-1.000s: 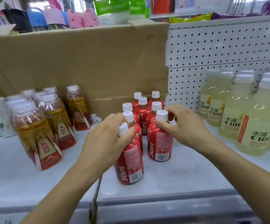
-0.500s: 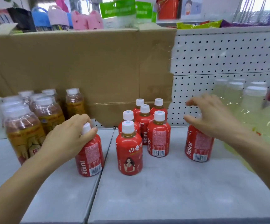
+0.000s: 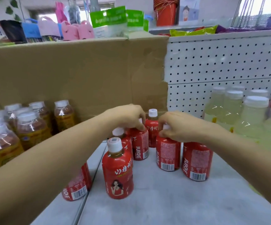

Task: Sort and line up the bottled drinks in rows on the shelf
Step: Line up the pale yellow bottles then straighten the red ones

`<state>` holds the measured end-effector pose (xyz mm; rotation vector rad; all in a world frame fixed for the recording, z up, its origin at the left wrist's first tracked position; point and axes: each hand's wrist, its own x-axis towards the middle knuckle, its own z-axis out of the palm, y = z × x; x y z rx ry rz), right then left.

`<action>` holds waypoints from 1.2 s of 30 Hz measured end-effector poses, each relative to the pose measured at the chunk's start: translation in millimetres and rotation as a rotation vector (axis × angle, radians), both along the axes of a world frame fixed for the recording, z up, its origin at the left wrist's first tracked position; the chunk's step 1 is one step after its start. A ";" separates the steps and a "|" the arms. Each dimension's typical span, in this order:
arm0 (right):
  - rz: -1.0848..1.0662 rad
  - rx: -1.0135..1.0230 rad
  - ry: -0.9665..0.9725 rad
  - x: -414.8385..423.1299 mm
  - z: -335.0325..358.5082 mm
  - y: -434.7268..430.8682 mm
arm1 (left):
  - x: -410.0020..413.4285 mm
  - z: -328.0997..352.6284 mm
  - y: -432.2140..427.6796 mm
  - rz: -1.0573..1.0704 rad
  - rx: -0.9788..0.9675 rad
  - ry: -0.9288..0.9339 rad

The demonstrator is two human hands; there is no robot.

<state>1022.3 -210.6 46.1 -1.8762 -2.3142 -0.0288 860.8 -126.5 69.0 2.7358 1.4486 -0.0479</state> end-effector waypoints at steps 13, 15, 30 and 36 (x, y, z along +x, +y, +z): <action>-0.008 -0.107 0.025 23.1 7.8 14.3 | -58.8 15.3 18.8 0.094 -0.120 0.100; -0.009 -0.149 -0.002 22.3 13.1 17.2 | -63.8 14.6 16.8 0.085 -0.105 0.086; -0.054 -0.120 -0.072 -4.9 20.0 101.0 | -30.9 1.5 49.5 0.098 -0.018 -0.170; -0.023 -0.121 -0.083 -1.9 17.4 112.6 | -7.8 -8.5 69.0 0.045 0.096 -0.108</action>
